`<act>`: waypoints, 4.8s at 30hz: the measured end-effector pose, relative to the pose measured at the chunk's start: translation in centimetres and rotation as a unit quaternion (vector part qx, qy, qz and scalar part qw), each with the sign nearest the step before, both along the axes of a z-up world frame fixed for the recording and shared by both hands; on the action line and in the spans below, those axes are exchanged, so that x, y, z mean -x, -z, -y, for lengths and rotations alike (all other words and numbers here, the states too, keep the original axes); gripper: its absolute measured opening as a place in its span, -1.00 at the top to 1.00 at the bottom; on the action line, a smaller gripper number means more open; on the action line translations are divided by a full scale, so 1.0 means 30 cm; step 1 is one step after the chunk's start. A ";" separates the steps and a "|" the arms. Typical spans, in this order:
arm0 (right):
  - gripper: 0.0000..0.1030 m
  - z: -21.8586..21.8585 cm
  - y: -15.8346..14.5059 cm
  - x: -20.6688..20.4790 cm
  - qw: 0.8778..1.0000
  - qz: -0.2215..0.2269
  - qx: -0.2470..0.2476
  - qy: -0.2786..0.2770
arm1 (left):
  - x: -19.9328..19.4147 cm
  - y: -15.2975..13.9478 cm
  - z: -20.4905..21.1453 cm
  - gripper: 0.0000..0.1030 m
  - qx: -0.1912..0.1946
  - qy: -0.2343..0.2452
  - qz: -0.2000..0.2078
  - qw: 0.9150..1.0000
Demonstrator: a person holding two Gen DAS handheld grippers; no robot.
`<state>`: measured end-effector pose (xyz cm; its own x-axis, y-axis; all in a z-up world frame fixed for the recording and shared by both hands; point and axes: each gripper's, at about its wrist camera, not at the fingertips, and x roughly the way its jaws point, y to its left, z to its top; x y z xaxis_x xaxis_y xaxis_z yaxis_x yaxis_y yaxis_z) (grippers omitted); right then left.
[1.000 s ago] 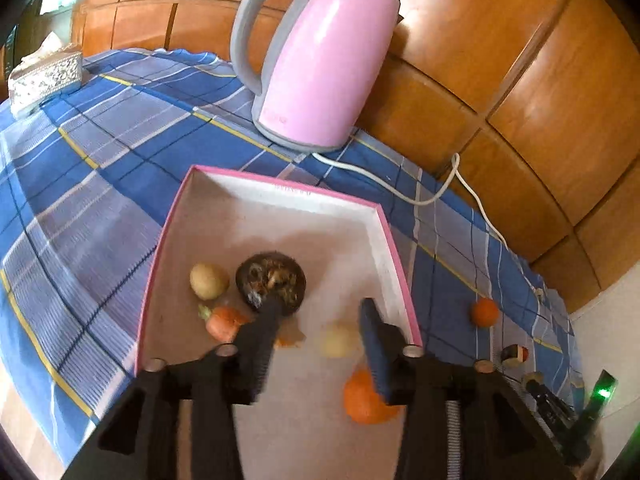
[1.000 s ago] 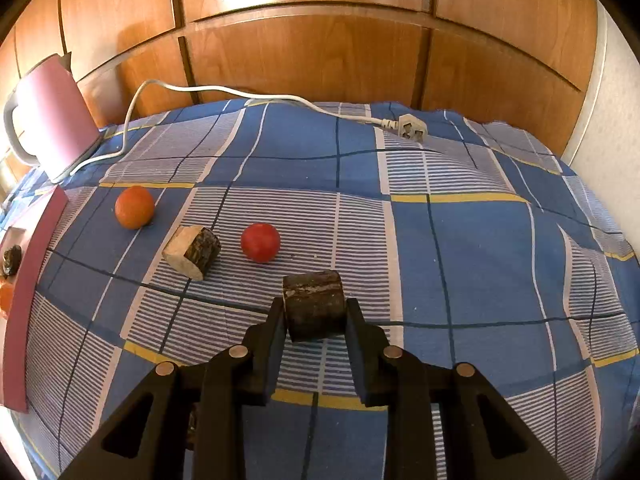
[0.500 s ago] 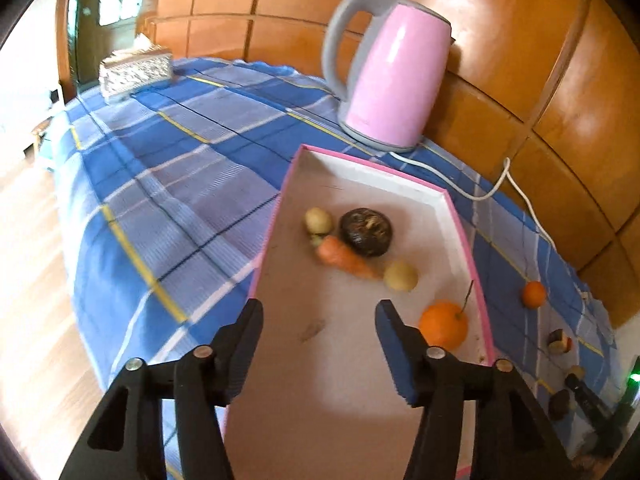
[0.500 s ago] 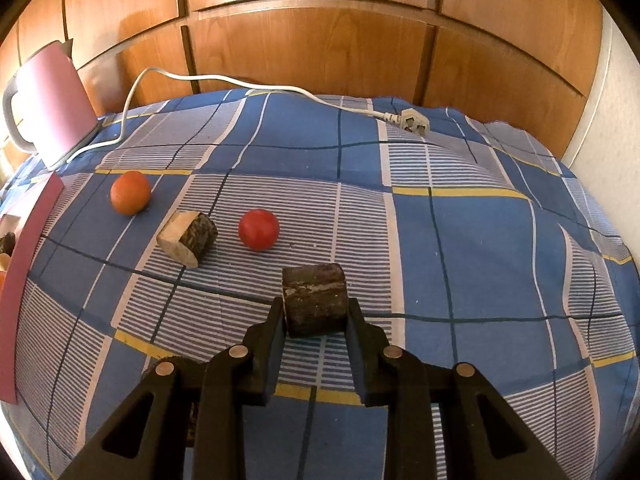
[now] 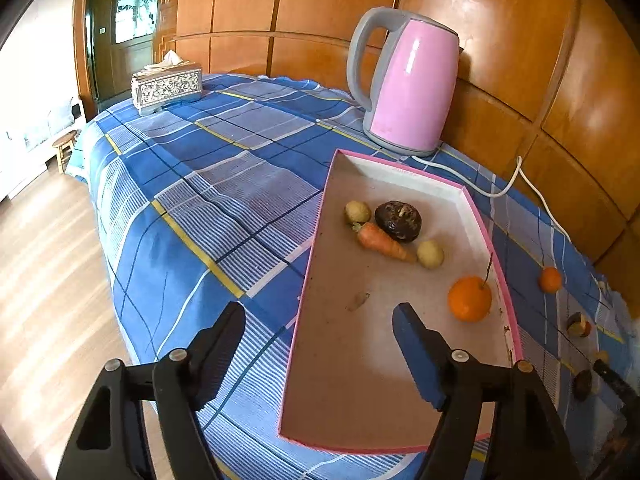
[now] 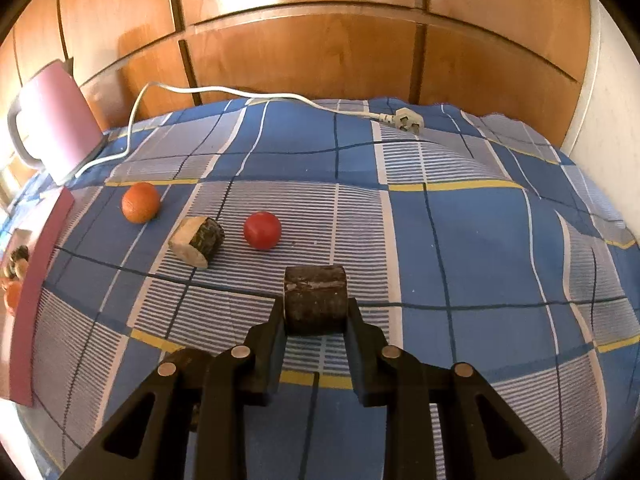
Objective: Organize fruits
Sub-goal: 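Carry the dark log with the right gripper into the tray and release, then reach the left gripper to the orange on the bedspread and grasp it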
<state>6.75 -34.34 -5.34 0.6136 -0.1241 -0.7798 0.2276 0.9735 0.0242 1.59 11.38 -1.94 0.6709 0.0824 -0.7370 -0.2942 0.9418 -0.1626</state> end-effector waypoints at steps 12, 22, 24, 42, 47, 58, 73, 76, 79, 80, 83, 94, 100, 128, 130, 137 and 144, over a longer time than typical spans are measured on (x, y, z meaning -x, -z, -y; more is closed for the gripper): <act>0.48 -0.051 -0.127 0.072 0.997 0.058 -0.044 -0.028 | 0.007 0.012 0.004 -0.57 0.008 -0.001 -0.005 1.000; 0.48 -0.318 -0.197 0.073 0.983 0.055 -0.087 -0.150 | 0.011 0.016 -0.054 -0.58 0.015 -0.035 -0.008 0.999; 0.48 -0.391 -0.192 0.062 0.975 0.046 -0.106 -0.187 | 0.011 0.018 -0.072 -0.58 0.022 -0.043 -0.007 0.999; 0.33 -0.860 -0.087 0.008 0.942 -0.022 -0.086 -0.323 | 0.004 0.030 -0.074 -0.58 0.011 -0.037 -0.006 0.999; 0.29 -0.826 -0.090 0.011 0.948 -0.015 -0.085 -0.307 | 0.007 0.024 -0.055 -0.58 0.006 -0.029 -0.003 1.000; 0.23 -0.712 -0.118 0.073 0.964 0.012 -0.089 -0.250 | 0.020 -0.001 -0.005 -0.61 -0.004 -0.004 0.012 1.000; 0.07 -0.491 -0.121 0.126 0.988 0.040 -0.035 -0.146 | 0.029 -0.005 0.056 -0.61 -0.013 0.028 0.017 0.999; 0.07 -0.444 -0.121 0.130 0.991 0.043 -0.029 -0.125 | 0.032 -0.004 0.069 -0.61 -0.014 0.035 0.016 0.999; 0.07 -0.399 -0.119 0.139 0.993 0.045 -0.023 -0.106 | 0.033 -0.001 0.081 -0.61 -0.015 0.040 0.014 0.999; 0.07 -0.388 -0.116 0.141 0.994 0.045 -0.023 -0.101 | 0.034 -0.001 0.084 -0.61 -0.014 0.042 0.014 0.999; 0.07 -0.359 -0.110 0.149 0.995 0.044 -0.020 -0.088 | 0.036 -0.002 0.094 -0.61 -0.016 0.046 0.014 0.999; 0.06 -0.225 -0.107 0.184 0.999 0.052 0.005 -0.016 | 0.041 -0.018 0.149 -0.61 -0.020 0.077 0.022 0.997; 0.06 -0.139 -0.090 0.197 0.998 0.047 0.011 0.029 | 0.042 -0.045 0.206 -0.61 -0.018 0.114 0.034 0.993; 0.06 0.177 0.036 0.293 0.978 0.037 0.040 0.199 | -0.236 -0.078 0.699 -0.37 0.001 0.302 -0.013 0.953; 0.06 0.180 0.040 0.295 0.979 0.041 0.039 0.197 | -0.273 -0.065 0.727 -0.29 0.001 0.305 -0.020 0.952; 0.03 0.187 0.047 0.296 0.979 0.048 0.030 0.194 | -0.426 -0.019 0.845 -0.19 -0.014 0.314 -0.034 0.949; -0.02 0.186 0.051 0.296 0.980 0.051 0.026 0.192 | -0.562 0.050 0.919 -0.24 -0.018 0.300 -0.059 0.952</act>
<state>-2.13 -39.92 -6.87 0.5883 -0.3989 -0.7034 0.5761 0.8172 0.0184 18.44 -16.18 -3.43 0.5184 -0.2626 -0.8138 0.2847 0.9504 -0.1253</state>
